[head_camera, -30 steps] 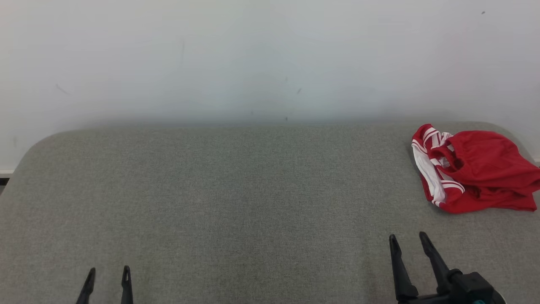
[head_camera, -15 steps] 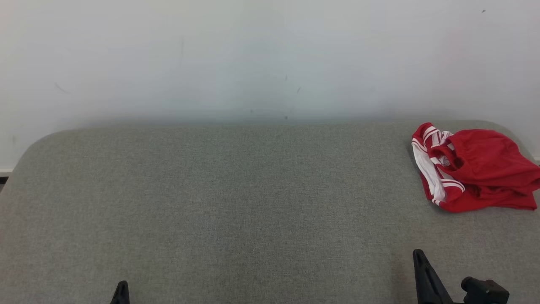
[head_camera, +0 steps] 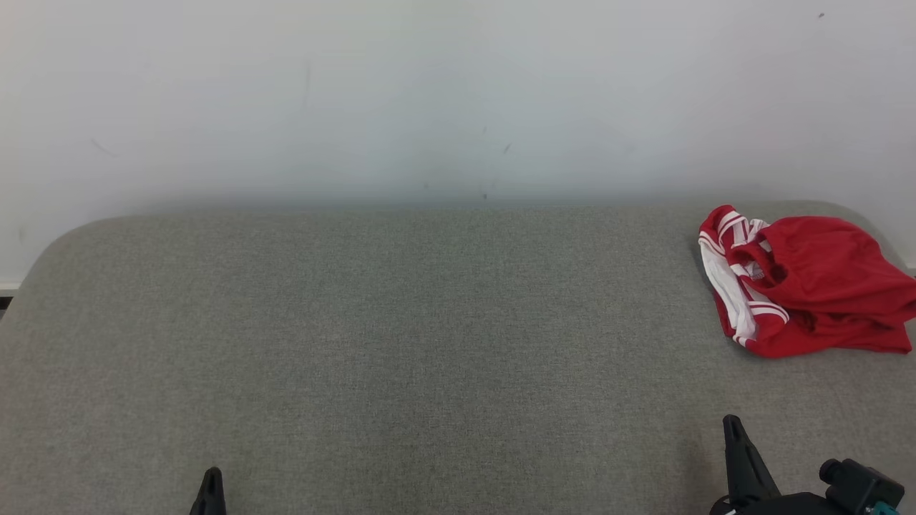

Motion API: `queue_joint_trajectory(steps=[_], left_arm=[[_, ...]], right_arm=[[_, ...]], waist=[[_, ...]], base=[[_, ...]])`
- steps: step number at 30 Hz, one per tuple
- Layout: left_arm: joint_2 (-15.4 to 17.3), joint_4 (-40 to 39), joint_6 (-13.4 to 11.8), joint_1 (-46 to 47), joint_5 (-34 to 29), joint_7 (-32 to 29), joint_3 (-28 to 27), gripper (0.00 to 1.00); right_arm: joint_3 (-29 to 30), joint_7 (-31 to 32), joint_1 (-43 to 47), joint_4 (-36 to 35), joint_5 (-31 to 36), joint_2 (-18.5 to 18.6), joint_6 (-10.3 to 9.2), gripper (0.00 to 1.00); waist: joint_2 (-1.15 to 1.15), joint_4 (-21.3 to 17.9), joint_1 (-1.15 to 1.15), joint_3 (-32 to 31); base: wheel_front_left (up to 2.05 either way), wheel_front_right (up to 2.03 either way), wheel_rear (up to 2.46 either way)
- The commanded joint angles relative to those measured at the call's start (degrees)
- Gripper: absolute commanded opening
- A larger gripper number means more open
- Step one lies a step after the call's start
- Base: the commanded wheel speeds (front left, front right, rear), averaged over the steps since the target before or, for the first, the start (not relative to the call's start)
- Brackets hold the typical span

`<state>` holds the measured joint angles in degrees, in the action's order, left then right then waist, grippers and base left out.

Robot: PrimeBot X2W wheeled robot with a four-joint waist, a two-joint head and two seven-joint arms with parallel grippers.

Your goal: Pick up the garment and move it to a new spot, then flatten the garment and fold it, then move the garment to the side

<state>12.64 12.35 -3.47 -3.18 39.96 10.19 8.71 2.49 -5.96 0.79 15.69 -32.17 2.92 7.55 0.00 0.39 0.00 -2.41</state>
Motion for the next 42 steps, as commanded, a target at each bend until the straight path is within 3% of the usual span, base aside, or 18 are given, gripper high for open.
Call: queue_joint_trajectory(steps=[1,42], left_arm=[[-0.2,-0.49,0.54,1.97,2.66,-0.29,-0.71,0.0],[-5.16,-0.01,6.06,5.65,28.81,-4.11,-3.73,0.0]], right_arm=[[0.69,0.84,-2.04,-0.69,-2.76,0.27,-0.02,0.0],[6.91,11.41,-5.86,-0.09,-31.99,0.48,-0.06,0.0]], waist=[[0.0,-0.01,0.0,0.05],[0.0,-0.16,0.0,1.07]], base=[[0.0,0.0,0.0],[0.0,0.0,0.0]])
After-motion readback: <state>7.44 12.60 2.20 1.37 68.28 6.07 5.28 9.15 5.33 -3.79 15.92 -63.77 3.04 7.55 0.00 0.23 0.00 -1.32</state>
